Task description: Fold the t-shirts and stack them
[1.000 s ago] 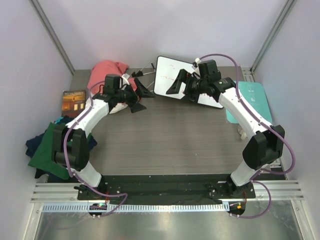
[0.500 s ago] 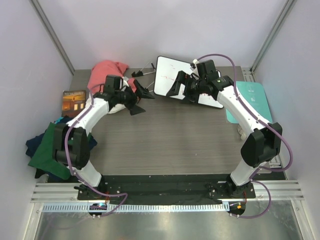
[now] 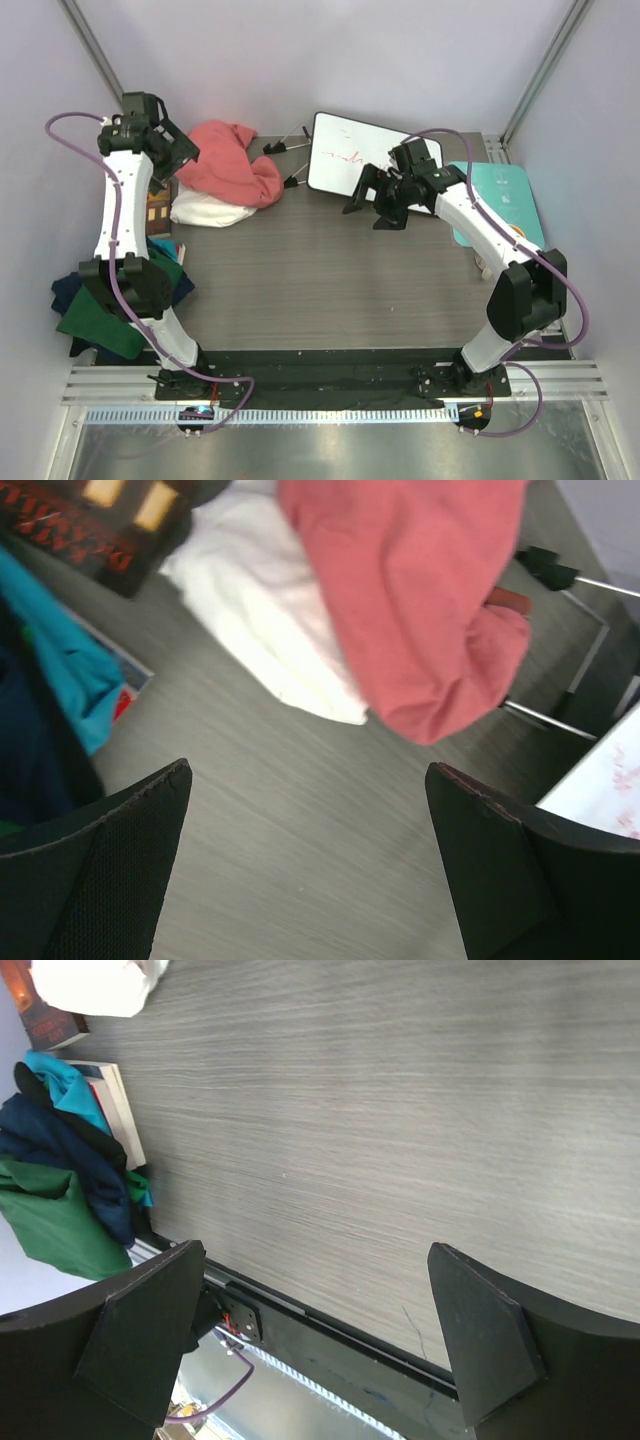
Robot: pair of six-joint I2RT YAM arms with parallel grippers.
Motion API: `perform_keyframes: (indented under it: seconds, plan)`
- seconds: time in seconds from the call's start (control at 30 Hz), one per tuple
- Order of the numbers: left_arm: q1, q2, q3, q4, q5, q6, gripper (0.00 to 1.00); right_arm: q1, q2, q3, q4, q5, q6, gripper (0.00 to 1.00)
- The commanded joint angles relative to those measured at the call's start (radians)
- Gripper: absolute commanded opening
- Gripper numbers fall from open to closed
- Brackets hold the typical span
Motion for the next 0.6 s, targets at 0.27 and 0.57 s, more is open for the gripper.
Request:
perform_keyframes:
  seconds: [0.27,0.57]
  plan:
    - [-0.009,0.002,0.091,-0.013,-0.466,-0.016,1.00,0.003,-0.119,-0.046,-0.040,0.033,0.011,1.00]
    - [0.088,0.222,0.067,0.180,-0.467,0.007,1.00,0.001,-0.149,-0.032,-0.132,0.071,-0.046,1.00]
